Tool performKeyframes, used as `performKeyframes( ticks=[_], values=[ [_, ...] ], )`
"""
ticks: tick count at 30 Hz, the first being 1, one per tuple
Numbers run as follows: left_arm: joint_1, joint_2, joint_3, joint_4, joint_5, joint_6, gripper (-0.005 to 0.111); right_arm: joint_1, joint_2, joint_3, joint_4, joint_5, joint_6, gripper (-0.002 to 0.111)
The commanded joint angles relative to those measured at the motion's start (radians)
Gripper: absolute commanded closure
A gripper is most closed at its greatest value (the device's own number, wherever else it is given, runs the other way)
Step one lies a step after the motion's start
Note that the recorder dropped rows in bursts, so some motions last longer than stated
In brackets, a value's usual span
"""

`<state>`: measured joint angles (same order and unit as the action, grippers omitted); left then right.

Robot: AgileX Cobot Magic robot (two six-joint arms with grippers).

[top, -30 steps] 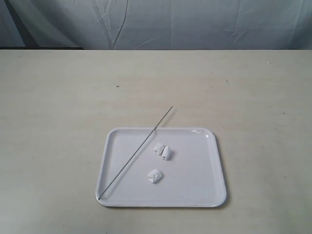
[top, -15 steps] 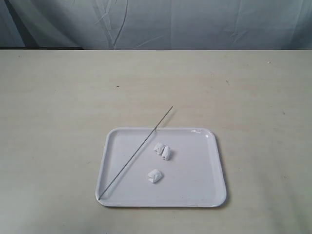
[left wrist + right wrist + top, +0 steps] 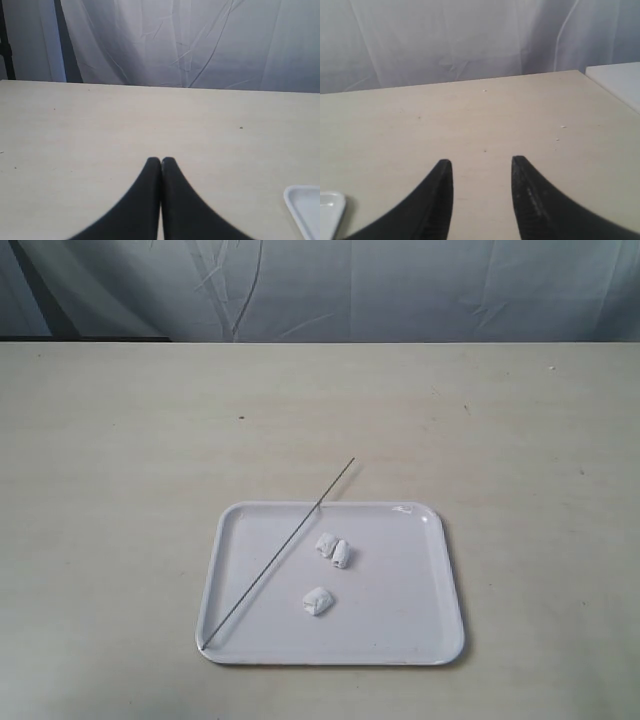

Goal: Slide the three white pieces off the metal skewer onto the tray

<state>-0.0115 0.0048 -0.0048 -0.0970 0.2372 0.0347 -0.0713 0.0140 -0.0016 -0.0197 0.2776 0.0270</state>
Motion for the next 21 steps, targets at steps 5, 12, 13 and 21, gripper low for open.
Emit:
performKeyframes(
  ticks=[5,12,13,21],
  values=[
    [0.003,-0.005,0.005,0.036,0.051,-0.008,0.107,0.176,0.001,0.002,-0.021,0.004,0.007,0.07],
    [0.003,-0.005,0.005,0.036,0.058,-0.008,0.107,0.13,0.001,0.002,0.012,0.011,-0.034,0.07],
    [0.003,-0.005,0.005,0.036,0.058,-0.008,0.107,0.117,0.001,0.002,0.013,0.011,-0.034,0.07],
    [0.003,-0.005,0.005,0.047,0.097,-0.008,0.107,0.091,0.001,0.002,0.047,0.008,-0.027,0.07]
  ],
)
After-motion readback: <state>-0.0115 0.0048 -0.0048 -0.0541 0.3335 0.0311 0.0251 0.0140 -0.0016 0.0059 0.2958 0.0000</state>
